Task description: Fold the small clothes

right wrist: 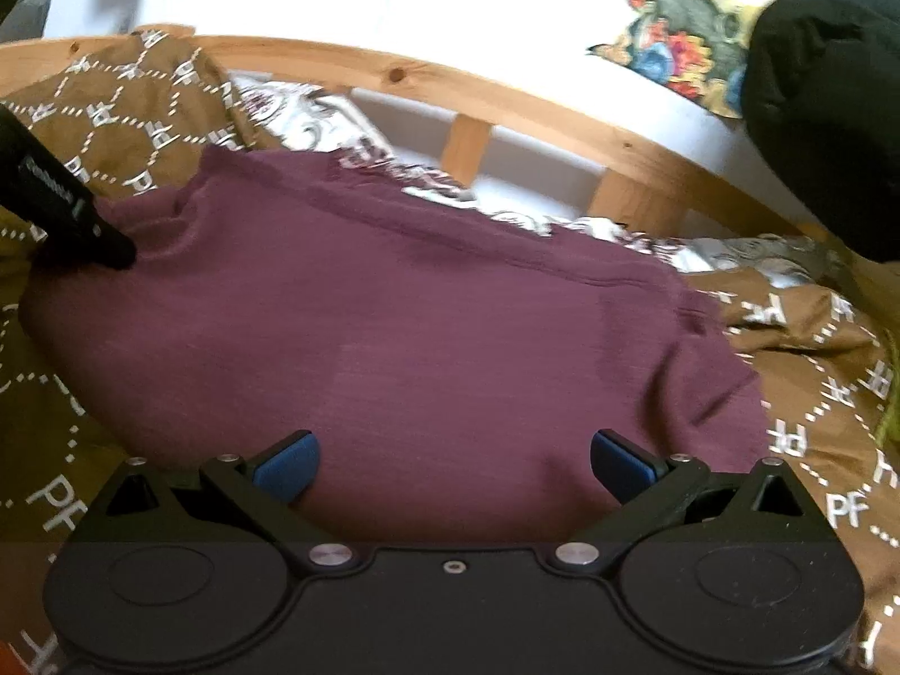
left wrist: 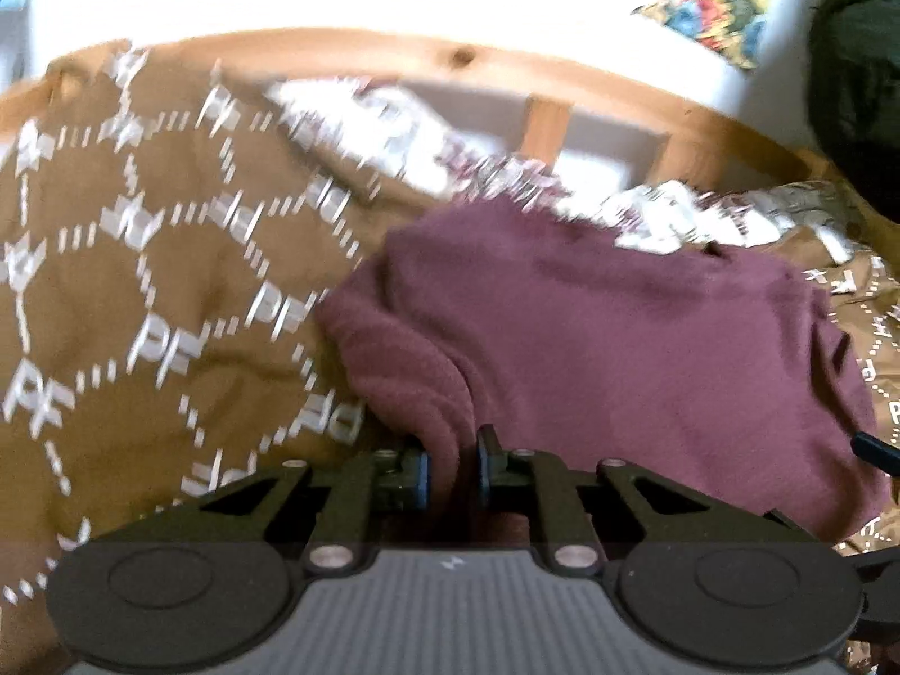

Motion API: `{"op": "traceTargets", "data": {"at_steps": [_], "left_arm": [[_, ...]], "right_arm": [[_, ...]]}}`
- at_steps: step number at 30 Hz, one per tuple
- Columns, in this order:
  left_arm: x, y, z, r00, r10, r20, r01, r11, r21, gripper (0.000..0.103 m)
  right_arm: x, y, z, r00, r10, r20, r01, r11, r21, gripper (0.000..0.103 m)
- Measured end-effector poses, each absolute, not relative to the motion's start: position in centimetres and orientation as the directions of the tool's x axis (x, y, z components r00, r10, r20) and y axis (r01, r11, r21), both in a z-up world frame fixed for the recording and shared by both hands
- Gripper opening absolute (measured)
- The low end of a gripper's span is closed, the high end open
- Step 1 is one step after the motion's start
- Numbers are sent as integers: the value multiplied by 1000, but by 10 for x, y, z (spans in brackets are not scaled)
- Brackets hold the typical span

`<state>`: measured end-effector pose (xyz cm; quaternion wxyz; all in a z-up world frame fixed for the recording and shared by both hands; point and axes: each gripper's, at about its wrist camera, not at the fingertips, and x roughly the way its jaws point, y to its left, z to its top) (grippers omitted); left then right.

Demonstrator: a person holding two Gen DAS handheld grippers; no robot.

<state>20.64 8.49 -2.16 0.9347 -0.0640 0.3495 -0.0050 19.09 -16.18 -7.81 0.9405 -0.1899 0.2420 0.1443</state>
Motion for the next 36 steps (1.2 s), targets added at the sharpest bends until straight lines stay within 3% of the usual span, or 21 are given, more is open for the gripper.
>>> {"op": "traceTargets", "data": {"at_steps": [7, 15, 24, 36], "left_arm": [[206, 12, 33, 826, -102, -555, 128, 992, 8, 15], [222, -90, 57, 818, -265, -510, 312, 950, 6, 15], [226, -168, 10, 734, -326, -596, 426, 904, 30, 15], [233, -173, -3, 663, -356, -659, 423, 904, -62, 21]], "right_arm": [[188, -210, -68, 863, 134, -488, -294, 917, -269, 102], [178, -258, -68, 882, 72, -466, -224, 934, -279, 102], [158, -298, -76, 882, 25, -470, -204, 919, -336, 102], [154, -315, -84, 864, -10, -504, -184, 925, -334, 102]]}}
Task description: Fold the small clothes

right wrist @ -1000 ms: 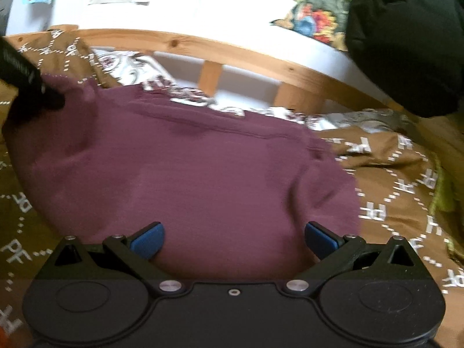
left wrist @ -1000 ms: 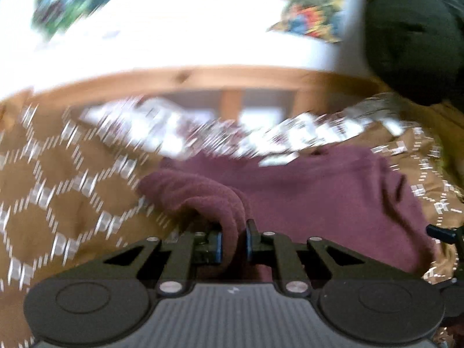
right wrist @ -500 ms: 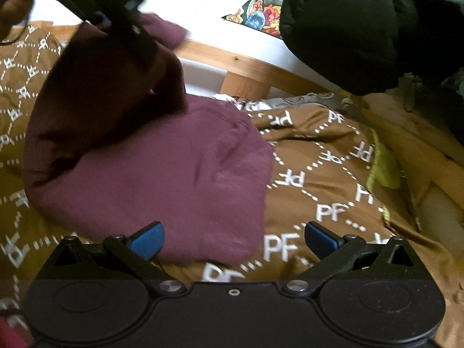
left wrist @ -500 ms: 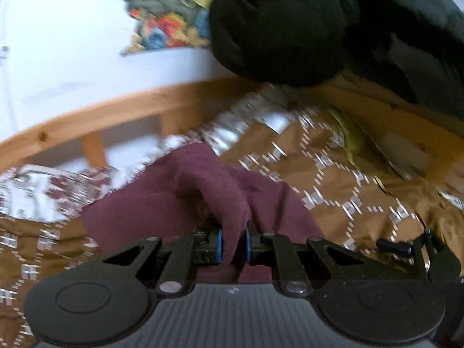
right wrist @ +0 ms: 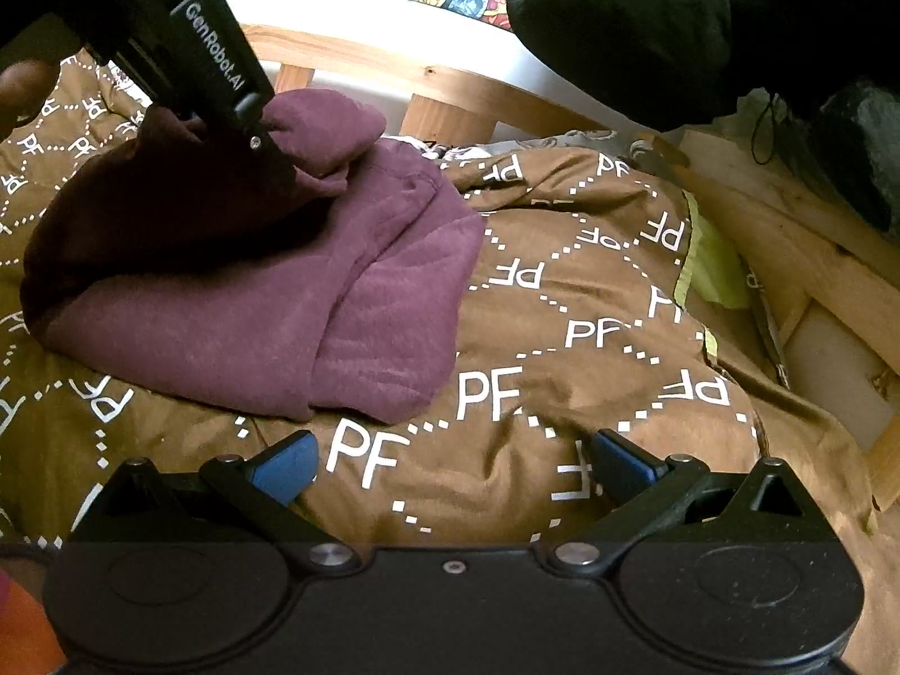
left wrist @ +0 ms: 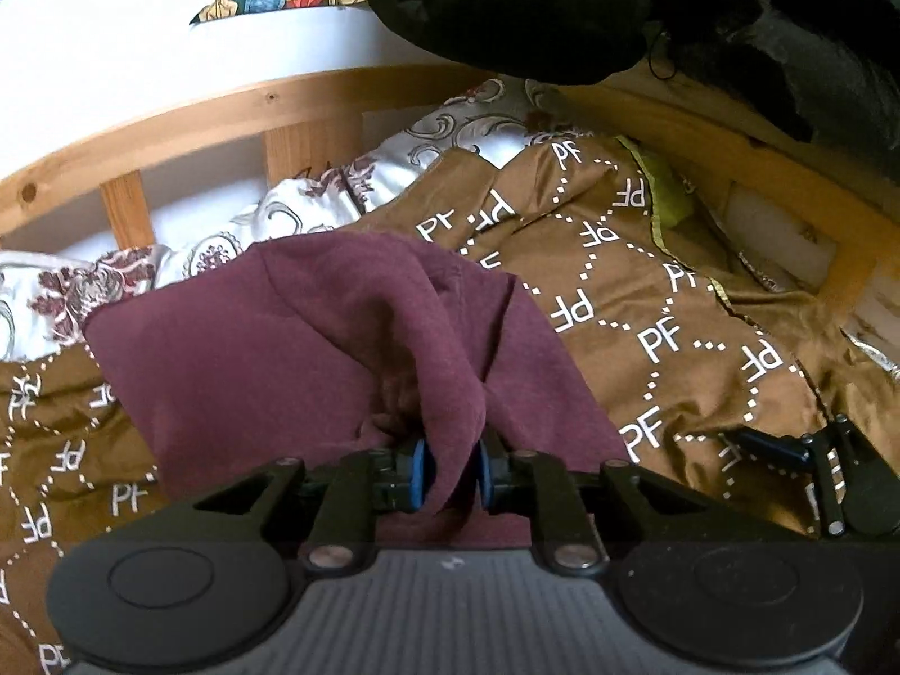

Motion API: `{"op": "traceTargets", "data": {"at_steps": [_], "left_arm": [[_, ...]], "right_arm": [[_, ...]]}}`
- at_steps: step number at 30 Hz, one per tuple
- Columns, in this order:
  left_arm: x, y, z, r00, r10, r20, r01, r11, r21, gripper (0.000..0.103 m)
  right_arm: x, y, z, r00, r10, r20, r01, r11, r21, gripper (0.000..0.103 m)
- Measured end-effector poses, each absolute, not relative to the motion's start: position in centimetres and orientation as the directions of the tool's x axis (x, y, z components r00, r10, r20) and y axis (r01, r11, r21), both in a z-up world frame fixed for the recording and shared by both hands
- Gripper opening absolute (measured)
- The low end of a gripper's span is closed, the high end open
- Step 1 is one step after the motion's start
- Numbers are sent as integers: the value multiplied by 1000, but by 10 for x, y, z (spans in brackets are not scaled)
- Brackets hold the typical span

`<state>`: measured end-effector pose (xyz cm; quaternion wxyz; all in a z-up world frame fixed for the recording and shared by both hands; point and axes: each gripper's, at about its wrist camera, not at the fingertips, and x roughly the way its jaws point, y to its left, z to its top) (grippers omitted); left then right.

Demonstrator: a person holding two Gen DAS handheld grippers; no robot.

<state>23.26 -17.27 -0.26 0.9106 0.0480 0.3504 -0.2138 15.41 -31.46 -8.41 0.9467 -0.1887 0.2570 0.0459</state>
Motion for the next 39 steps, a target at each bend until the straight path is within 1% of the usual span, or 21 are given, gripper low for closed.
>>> {"op": "traceTargets", "data": {"at_steps": [1, 2, 3, 4, 8, 9, 11, 12, 13, 14, 16, 19, 21, 26, 29, 32, 35, 37, 39], "left_arm": [[232, -172, -2, 657, -365, -659, 425, 902, -76, 25], [232, -171, -2, 649, -376, -661, 428, 899, -91, 32], [232, -170, -2, 634, -394, -666, 439, 892, -110, 37], [232, -171, -2, 624, -409, -666, 443, 887, -130, 44], [228, -172, -1, 614, -440, -655, 472, 870, -142, 56], [226, -172, 0, 614, -445, -652, 477, 867, -142, 62], [223, -170, 3, 604, -472, -642, 496, 854, -161, 76], [222, -169, 5, 598, -490, -634, 505, 845, -177, 80], [220, -165, 7, 594, -511, -622, 513, 836, -196, 89], [217, -161, 10, 592, -531, -606, 520, 826, -215, 95], [211, -151, 12, 585, -571, -576, 543, 803, -246, 100], [202, -138, 15, 587, -588, -557, 563, 791, -240, 102], [193, -127, 16, 618, -566, -545, 552, 807, -211, 102], [178, -101, 9, 702, -460, -544, 472, 872, -129, 102], [178, -94, -2, 717, -411, -563, 432, 896, -104, 102], [181, -95, -11, 717, -390, -578, 428, 900, -76, 102], [180, -101, -20, 731, -364, -577, 437, 900, -14, 102], [180, -107, -26, 731, -337, -594, 443, 896, 37, 102], [176, -110, -31, 739, -327, -590, 447, 892, 66, 102]], "right_arm": [[154, -314, -84, 863, -12, -505, -185, 923, -337, 102], [154, -314, -84, 863, -13, -505, -185, 922, -340, 102], [154, -313, -84, 862, -14, -506, -185, 921, -342, 102], [154, -313, -85, 861, -16, -508, -186, 920, -344, 102], [155, -313, -85, 855, -23, -519, -184, 920, -345, 102], [155, -313, -85, 853, -25, -522, -183, 921, -343, 102], [156, -314, -85, 849, -30, -528, -179, 924, -339, 102], [156, -315, -86, 848, -30, -529, -178, 924, -338, 102], [156, -315, -86, 847, -31, -530, -177, 925, -337, 102], [156, -316, -86, 847, -33, -531, -175, 926, -336, 102], [157, -316, -86, 844, -38, -534, -169, 928, -333, 102], [160, -317, -87, 837, -48, -545, -155, 934, -321, 102], [161, -317, -89, 833, -55, -551, -145, 939, -312, 102], [162, -318, -87, 832, -63, -552, -128, 945, -301, 102], [166, -325, -79, 848, -85, -523, -67, 962, -264, 102], [172, -336, -60, 879, -76, -471, -1, 987, -161, 102], [183, -344, -40, 901, -20, -433, -4, 998, -55, 102], [197, -345, -28, 897, 29, -442, -35, 999, -5, 102], [213, -342, -16, 884, 83, -460, -74, 997, 38, 101]]}}
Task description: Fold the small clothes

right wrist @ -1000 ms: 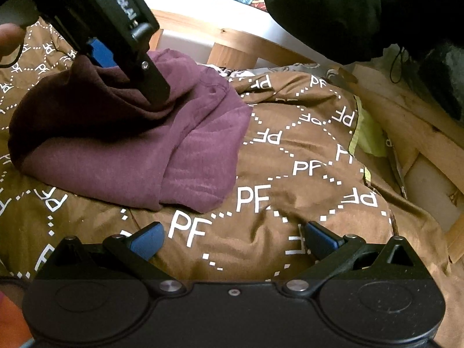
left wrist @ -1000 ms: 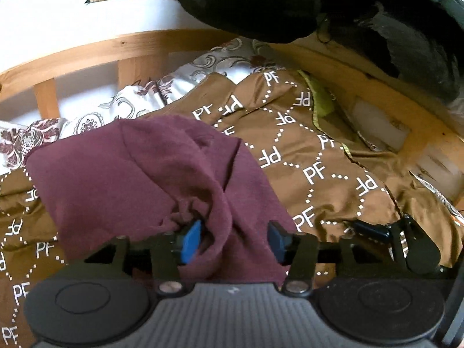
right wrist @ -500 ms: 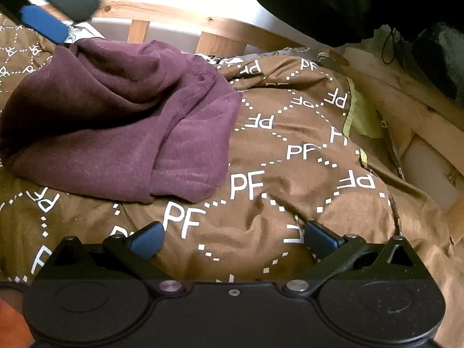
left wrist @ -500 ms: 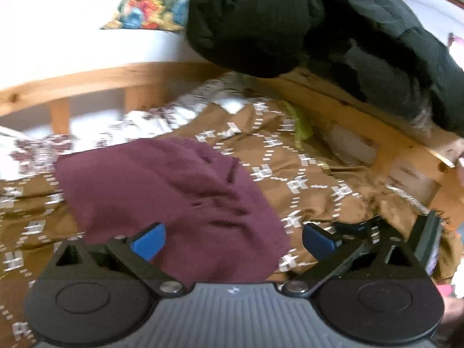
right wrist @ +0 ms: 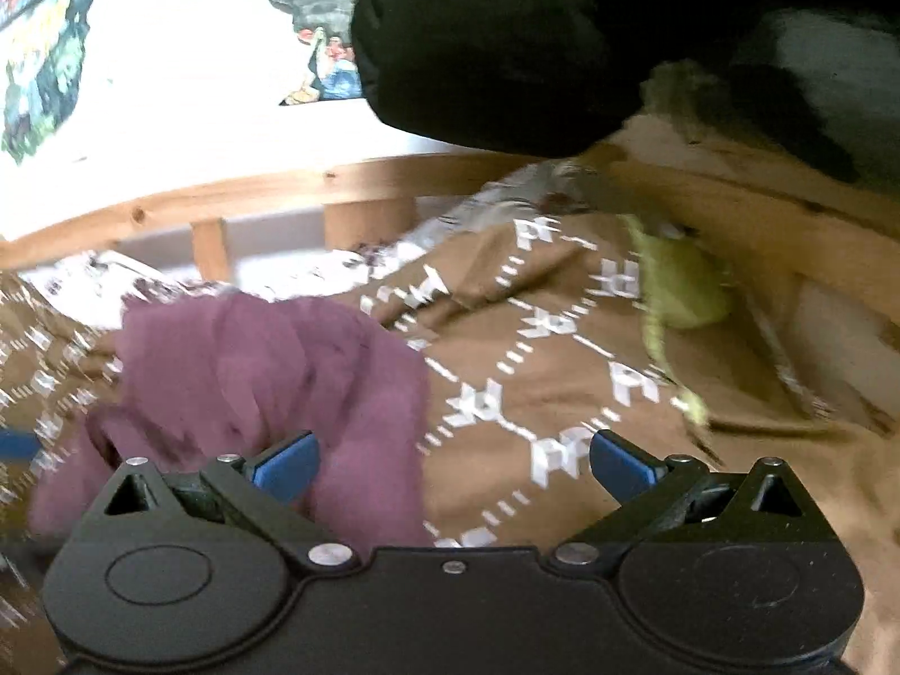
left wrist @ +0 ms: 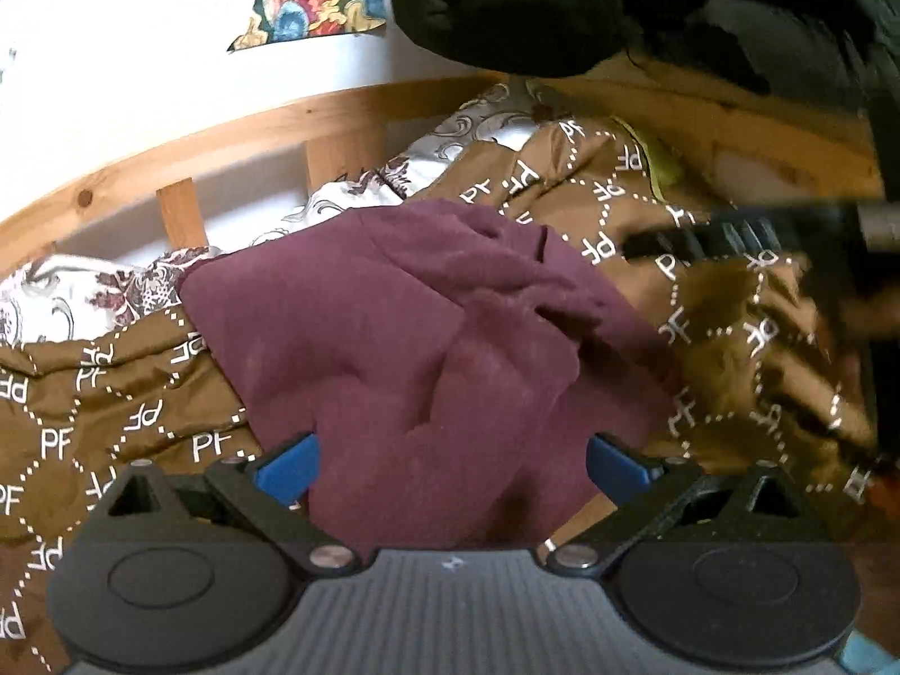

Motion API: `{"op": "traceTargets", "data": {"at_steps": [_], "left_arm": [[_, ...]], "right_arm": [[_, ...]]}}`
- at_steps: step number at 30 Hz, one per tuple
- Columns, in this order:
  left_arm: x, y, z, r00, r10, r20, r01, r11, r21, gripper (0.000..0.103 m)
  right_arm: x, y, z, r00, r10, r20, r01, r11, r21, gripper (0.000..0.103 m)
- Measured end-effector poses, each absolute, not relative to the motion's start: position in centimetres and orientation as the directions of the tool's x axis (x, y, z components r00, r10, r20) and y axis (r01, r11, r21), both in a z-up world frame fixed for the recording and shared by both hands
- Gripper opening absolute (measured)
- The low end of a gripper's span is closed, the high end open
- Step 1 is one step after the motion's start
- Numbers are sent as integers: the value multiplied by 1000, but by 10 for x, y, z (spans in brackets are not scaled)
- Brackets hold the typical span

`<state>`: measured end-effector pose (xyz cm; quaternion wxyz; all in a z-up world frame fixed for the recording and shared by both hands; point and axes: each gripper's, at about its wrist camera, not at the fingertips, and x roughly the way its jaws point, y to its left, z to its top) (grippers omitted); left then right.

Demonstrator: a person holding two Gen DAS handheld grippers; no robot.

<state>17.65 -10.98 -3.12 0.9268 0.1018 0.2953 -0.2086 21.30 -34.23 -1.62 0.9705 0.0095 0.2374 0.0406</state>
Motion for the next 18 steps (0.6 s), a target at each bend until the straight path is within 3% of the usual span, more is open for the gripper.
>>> {"op": "traceTargets", "data": {"at_steps": [5, 8, 14, 16, 18], "left_arm": [[175, -118, -36, 748, -283, -600, 438, 890, 126, 93], [175, -119, -37, 751, -277, -599, 434, 891, 132, 76], [175, -114, -35, 756, -306, -579, 435, 896, 94, 43], [174, -115, -34, 759, -310, -573, 440, 893, 100, 33], [173, -115, -33, 768, -310, -561, 437, 894, 104, 27]], "right_arm": [[245, -319, -4, 845, 207, -493, -178, 978, 106, 89], [262, -299, -7, 819, 239, -521, -217, 971, 103, 75], [288, -281, -22, 771, 273, -576, -220, 962, 161, 38], [289, -282, -26, 761, 277, -586, -214, 961, 177, 15], [286, -279, -26, 767, 276, -579, -234, 961, 148, 9]]}}
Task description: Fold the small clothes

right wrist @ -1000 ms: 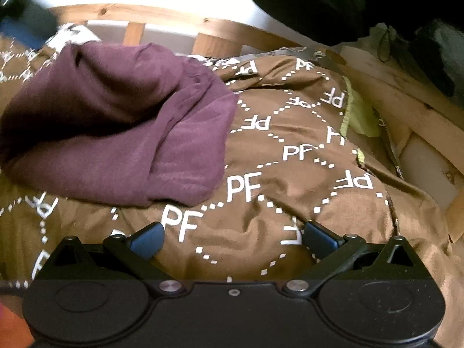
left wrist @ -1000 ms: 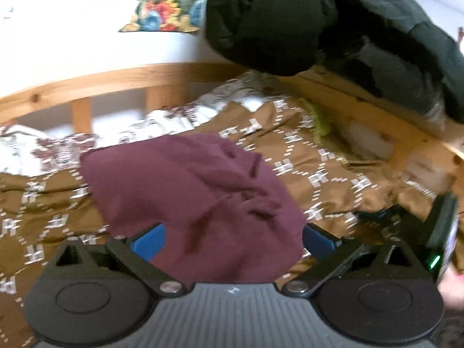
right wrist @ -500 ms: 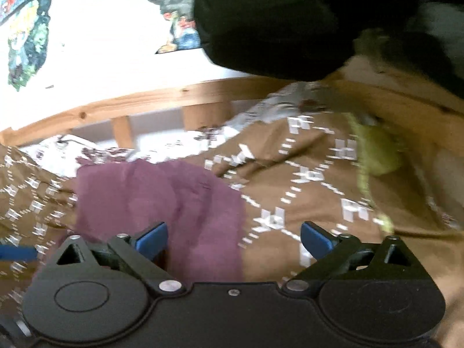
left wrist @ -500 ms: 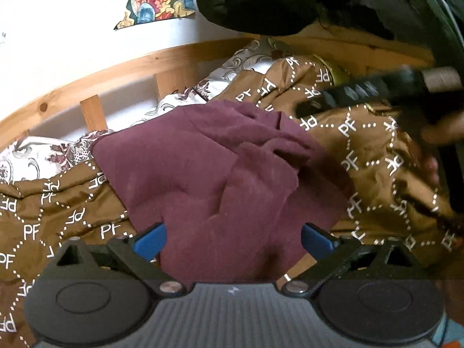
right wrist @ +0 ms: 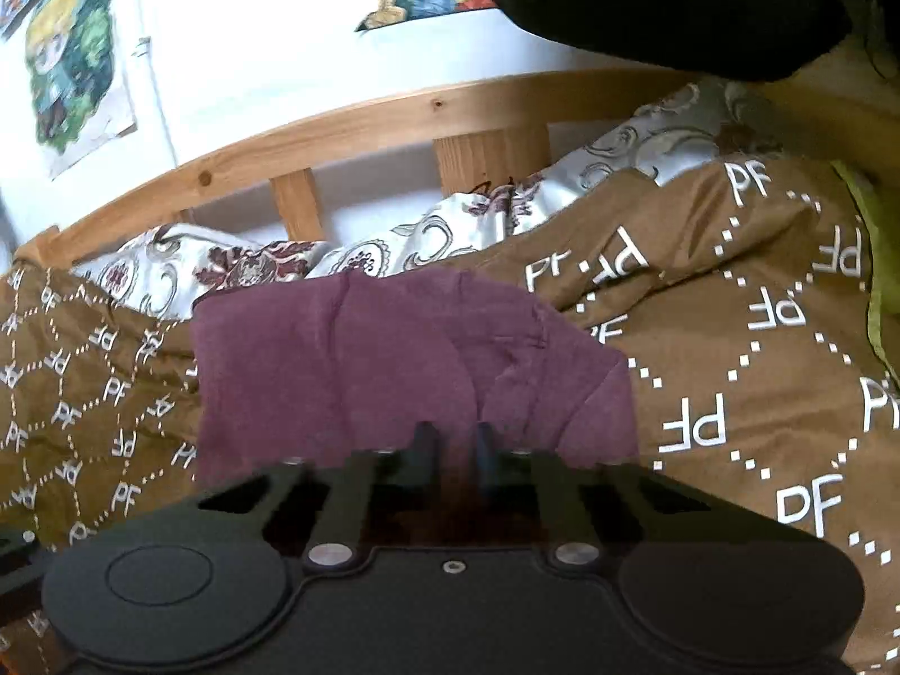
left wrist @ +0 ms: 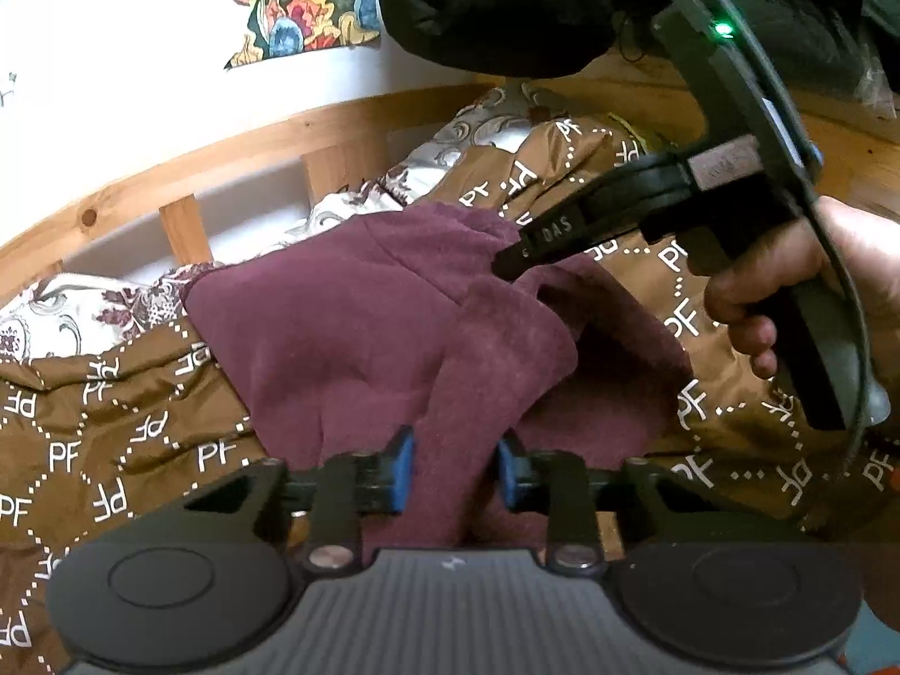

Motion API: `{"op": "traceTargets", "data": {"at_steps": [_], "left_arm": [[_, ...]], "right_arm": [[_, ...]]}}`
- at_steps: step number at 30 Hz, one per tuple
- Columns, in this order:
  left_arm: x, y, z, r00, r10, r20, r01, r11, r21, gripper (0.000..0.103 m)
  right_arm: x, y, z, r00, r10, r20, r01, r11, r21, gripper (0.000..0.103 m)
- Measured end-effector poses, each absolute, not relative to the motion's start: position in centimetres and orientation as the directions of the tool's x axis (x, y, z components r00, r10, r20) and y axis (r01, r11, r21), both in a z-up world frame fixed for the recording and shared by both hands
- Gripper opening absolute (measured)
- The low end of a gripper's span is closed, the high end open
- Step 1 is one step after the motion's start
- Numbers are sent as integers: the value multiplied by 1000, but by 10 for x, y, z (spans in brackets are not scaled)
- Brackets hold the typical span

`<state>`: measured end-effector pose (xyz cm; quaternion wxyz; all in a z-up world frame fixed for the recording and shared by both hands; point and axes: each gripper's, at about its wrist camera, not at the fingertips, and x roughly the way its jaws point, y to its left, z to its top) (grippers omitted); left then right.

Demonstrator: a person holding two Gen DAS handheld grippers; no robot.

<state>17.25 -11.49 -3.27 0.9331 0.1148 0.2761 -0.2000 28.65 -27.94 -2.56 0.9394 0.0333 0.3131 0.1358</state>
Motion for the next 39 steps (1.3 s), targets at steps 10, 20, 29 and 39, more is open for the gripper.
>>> {"op": "traceTargets", "data": {"at_steps": [10, 20, 29, 39], "left_arm": [[164, -126, -25, 744, -402, -534, 506, 861, 55, 22], [167, -132, -39, 703, -426, -569, 535, 845, 28, 37], [186, -91, -25, 677, -509, -532, 446, 858, -254, 86], [205, -59, -19, 742, -443, -504, 292, 889, -352, 99]], "right_arm": [[239, -301, 0, 882, 189, -431, -232, 971, -49, 5], [235, -316, -38, 850, 145, -506, -215, 973, -83, 5], [232, -318, -44, 844, 136, -518, -206, 975, -80, 7], [231, -321, -45, 841, 121, -527, -182, 981, -66, 18]]}}
